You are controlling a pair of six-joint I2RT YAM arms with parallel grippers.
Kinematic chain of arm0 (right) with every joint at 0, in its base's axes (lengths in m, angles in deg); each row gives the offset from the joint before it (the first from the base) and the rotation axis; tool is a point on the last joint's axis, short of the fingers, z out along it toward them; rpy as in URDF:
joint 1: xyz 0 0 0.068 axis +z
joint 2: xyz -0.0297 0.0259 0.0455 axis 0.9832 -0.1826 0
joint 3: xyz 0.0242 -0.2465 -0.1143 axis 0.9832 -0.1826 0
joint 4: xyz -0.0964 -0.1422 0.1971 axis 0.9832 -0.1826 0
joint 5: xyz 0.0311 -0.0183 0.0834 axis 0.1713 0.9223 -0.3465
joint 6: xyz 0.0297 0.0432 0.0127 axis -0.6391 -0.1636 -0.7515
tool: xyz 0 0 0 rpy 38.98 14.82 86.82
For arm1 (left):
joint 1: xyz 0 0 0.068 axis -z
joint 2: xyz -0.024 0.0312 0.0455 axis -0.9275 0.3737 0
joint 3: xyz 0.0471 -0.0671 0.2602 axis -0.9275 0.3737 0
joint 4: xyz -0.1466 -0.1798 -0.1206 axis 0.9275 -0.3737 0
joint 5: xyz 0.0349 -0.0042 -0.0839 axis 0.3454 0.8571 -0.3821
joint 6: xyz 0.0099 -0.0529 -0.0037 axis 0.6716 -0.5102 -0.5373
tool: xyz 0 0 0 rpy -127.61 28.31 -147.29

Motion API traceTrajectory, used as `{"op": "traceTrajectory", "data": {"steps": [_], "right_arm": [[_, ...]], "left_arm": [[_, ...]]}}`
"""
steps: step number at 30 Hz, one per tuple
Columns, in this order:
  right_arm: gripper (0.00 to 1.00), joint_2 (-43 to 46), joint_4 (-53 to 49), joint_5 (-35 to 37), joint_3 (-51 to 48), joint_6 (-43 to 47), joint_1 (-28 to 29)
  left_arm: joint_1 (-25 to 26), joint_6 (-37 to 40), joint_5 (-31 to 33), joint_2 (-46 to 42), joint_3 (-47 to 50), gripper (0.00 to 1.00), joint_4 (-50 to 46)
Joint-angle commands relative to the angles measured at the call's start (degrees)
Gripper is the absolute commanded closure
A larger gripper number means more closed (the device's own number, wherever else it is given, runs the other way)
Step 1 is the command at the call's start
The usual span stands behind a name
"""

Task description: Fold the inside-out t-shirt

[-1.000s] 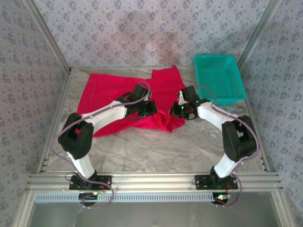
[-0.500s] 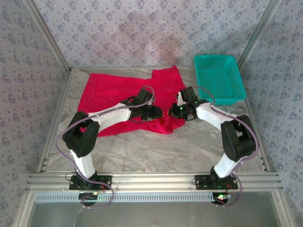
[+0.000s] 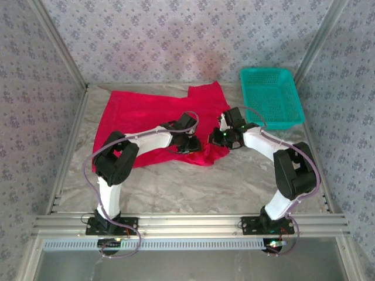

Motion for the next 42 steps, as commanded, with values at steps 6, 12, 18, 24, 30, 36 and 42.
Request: {"op": "traceTrajectory", "data": {"steps": [6, 12, 18, 24, 30, 36, 42], "right_arm": [[1.00, 0.1, -1.9, 2.6, -0.5, -0.7, -2.0], [1.00, -2.3, -4.5, 9.7, -0.4, -2.3, -3.7], [1.00, -4.8, -3.3, 7.2, 1.5, -4.2, -3.8], [1.00, -1.8, -4.4, 4.4, 2.6, -0.2, -1.6], [0.68, 3.8, -12.5, 10.1, 2.6, 4.2, 1.6], [0.70, 8.6, -12.5, 11.3, -0.6, 1.7, 7.5], [0.69, 5.7, -6.9, 7.3, -2.1, -3.3, 13.3]], "left_arm": [[0.6, 1.3, 2.8, -4.9, -1.7, 1.00, -5.2], [2.6, -1.7, 9.3, -18.3, 5.3, 1.00, -2.5], [9.9, -6.9, 17.1, -28.6, 25.5, 1.00, 12.5], [15.3, -6.5, 23.4, -29.0, 32.5, 0.80, 13.8], [9.5, -4.1, 23.9, -32.2, 29.2, 0.76, 8.0], [-0.4, -4.3, 13.6, -29.1, 26.8, 0.74, 8.4], [-5.9, -5.4, 6.0, -26.0, 26.8, 0.72, 10.0]]}}
